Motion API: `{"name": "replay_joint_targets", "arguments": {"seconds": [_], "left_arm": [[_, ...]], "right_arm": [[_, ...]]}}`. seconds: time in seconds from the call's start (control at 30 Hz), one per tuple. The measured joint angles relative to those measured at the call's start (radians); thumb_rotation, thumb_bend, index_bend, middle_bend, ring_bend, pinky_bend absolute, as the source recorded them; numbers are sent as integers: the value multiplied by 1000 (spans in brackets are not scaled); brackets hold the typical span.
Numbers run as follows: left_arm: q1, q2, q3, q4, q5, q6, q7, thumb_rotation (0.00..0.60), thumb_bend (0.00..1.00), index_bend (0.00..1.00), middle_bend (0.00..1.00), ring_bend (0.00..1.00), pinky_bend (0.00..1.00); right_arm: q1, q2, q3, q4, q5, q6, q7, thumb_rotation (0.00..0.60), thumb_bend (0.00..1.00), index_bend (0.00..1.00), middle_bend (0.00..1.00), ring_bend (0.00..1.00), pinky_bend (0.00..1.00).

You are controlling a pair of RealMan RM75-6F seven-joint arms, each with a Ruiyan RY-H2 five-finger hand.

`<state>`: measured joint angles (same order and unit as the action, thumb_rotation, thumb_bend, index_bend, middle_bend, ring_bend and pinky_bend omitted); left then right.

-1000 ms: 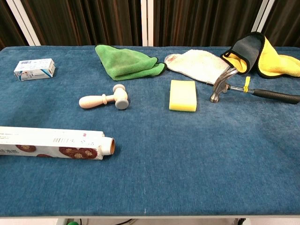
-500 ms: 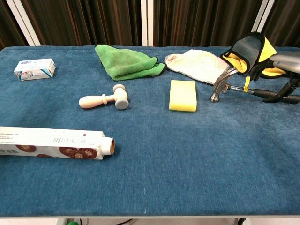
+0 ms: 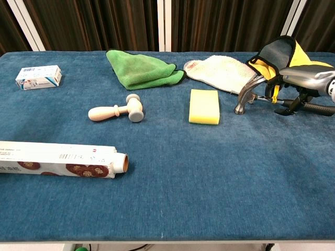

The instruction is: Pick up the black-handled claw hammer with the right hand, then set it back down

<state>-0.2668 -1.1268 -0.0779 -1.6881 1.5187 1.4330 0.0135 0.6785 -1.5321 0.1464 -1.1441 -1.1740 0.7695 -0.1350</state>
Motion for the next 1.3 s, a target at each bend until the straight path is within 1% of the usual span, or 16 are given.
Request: {"name": "replay_joint_targets", "arguments": {"seconds": [0.27, 0.5, 0.8, 0.9, 1.03, 1.23, 1.3], "left_arm": [[7, 2, -2, 6, 0, 7, -4, 600, 41, 208, 137, 80, 80], [6, -3, -3, 9, 2, 0, -6, 600, 42, 208, 137, 80, 80], [9, 0, -5, 6, 1, 0, -3, 600, 41, 208, 137, 80, 80], [9, 0, -4, 5, 2, -3, 0, 600, 41, 208, 137, 79, 80], [9, -2, -4, 4, -2, -7, 2, 600, 41, 208, 137, 80, 80], [6, -2, -4, 1, -4, -15, 11, 600, 40, 208, 137, 80, 80], [7, -2, -4, -1, -5, -17, 13, 600, 41, 208, 137, 79, 80]], "right_arm": [[9, -11, 0, 21, 2, -17, 17, 600, 418, 496, 434, 313, 290], [13, -17, -3, 26, -6, -18, 32, 600, 492, 540, 463, 348, 322], [12, -13, -5, 25, -7, -19, 40, 600, 525, 541, 464, 350, 322], [14, -11, -6, 25, -9, -20, 43, 600, 577, 541, 464, 350, 323], [16, -7, -7, 26, -13, -26, 51, 600, 679, 542, 460, 350, 323], [16, -6, -8, 31, -28, -23, 76, 600, 876, 542, 458, 350, 332], [15, -7, -9, 36, -37, -20, 89, 600, 957, 544, 459, 353, 344]]}}
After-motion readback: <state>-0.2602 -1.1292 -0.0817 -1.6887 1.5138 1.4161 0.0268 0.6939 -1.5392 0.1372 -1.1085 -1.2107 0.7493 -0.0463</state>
